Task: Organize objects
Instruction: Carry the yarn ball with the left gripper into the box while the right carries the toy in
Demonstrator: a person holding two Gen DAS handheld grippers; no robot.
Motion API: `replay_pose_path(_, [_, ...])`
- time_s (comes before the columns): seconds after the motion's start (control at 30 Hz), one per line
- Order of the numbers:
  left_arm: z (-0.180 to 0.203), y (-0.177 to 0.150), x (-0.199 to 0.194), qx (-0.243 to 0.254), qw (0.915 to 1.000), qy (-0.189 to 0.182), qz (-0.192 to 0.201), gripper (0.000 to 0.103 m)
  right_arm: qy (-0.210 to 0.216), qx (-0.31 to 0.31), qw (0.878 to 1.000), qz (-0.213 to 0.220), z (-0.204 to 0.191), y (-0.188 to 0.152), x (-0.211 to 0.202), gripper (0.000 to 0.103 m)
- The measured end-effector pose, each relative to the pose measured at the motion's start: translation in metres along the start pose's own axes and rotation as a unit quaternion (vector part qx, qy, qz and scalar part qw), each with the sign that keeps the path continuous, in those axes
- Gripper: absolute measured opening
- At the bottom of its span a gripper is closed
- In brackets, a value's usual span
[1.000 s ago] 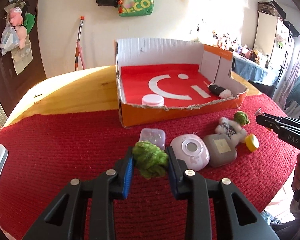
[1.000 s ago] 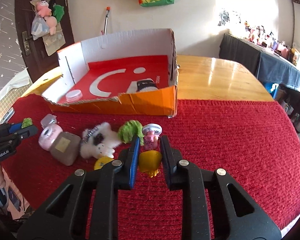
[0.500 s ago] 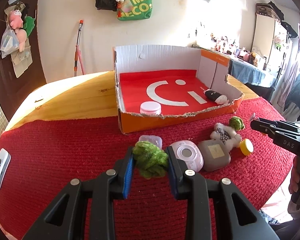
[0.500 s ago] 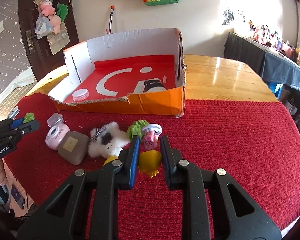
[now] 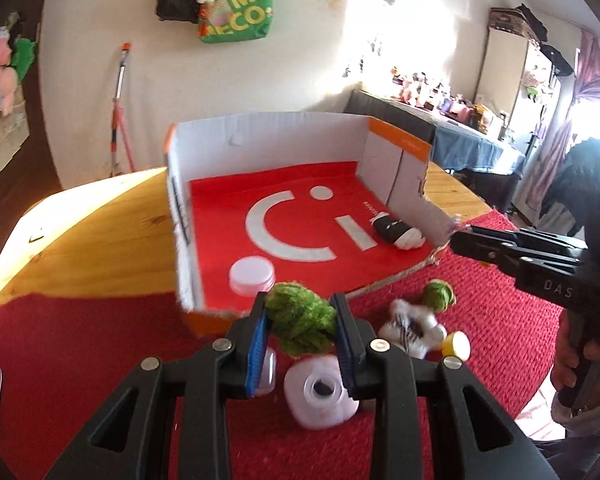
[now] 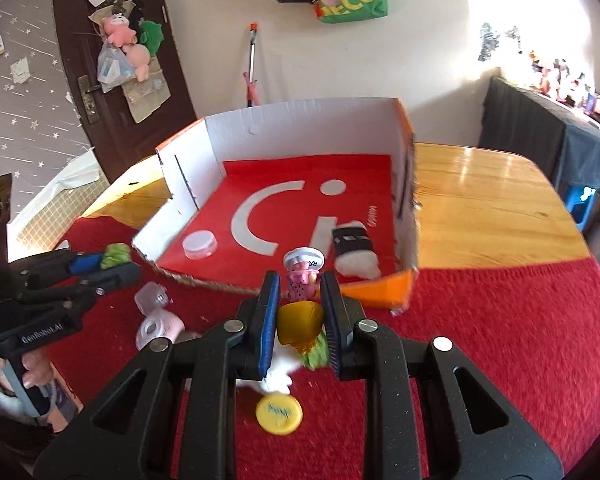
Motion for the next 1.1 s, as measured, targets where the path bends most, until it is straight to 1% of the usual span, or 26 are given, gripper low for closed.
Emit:
replay_pose_path(0.1, [0.005, 0.012, 0.012, 0.012, 0.9998, -0.012, -0.012, 0.032, 0.009, -0.009, 1.0, -0.01, -0.002, 0.012, 0.01, 0.02])
replay_pose_path(0.23, [0.012, 0.023, 0.034, 0.024, 0.9983, -0.034, -0.04, 0.032, 0.015, -0.025, 0.999, -0.036, -0.007, 0.023, 0.031, 0.02])
replay_pose_path(0.33, [0.016, 0.029, 0.049, 0.037, 0.997, -0.038, -0.056, 0.032, 0.011, -0.037, 0.998, -0.056, -0.01, 0.027, 0.048, 0.02])
replay_pose_path(0.43, [0.017, 0.031, 0.065, 0.039, 0.9949, -0.047, -0.08, 0.032, 0.015, -0.044, 0.996, -0.08, -0.012, 0.028, 0.064, 0.02])
replay_pose_path(0.47, [0.016, 0.032, 0.071, 0.041, 0.9939, -0.048, -0.09, 0.032, 0.014, -0.048, 0.995, -0.087, -0.012, 0.028, 0.07, 0.02])
replay_pose_path(0.6, [0.016, 0.032, 0.085, 0.058, 0.9916, -0.041, -0.108, 0.032, 0.007, -0.062, 0.992, -0.111, -0.01, 0.026, 0.085, 0.02])
replay_pose_path(0.77, [0.018, 0.032, 0.1, 0.075, 0.9877, -0.041, -0.131, 0.032, 0.005, -0.075, 0.988, -0.133, -0.009, 0.023, 0.098, 0.02])
replay_pose_path(0.9, [0.021, 0.031, 0.106, 0.088, 0.9859, -0.037, -0.137, 0.032, 0.005, -0.076, 0.987, -0.144, -0.006, 0.022, 0.103, 0.02])
replay_pose_path(1.1, [0.02, 0.032, 0.112, 0.092, 0.985, -0.035, -0.141, 0.032, 0.012, -0.076, 0.985, -0.155, -0.005, 0.019, 0.109, 0.02])
Point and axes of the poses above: each gripper's, at about its wrist camera, not at the fingertips, and x roughly the way its jaws point, z to its right, y to its top, the point moved 8 cm from there along x, roughly the way its jaws point, and after that the axes turned 9 degrees about -z, right-handed, at the moved point
